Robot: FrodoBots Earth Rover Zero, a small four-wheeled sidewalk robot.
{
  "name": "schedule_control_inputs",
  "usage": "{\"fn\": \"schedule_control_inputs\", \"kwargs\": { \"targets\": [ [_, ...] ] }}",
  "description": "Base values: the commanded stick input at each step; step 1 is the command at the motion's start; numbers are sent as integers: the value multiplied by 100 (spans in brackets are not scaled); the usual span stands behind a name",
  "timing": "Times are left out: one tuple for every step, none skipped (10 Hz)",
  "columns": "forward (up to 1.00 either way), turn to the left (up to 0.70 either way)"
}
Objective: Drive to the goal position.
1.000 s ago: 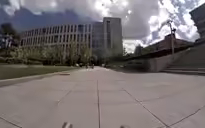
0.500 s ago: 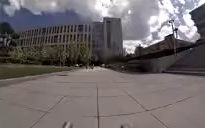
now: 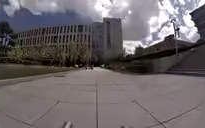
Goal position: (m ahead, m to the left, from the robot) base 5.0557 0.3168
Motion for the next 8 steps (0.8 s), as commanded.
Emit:
{"fn": "schedule_control_inputs", "kwargs": {
  "targets": [
    [70, 0],
    [70, 0],
    [70, 0],
    [70, 0],
    [70, 0],
    [70, 0],
    [70, 0],
    [70, 0]
  ]
}}
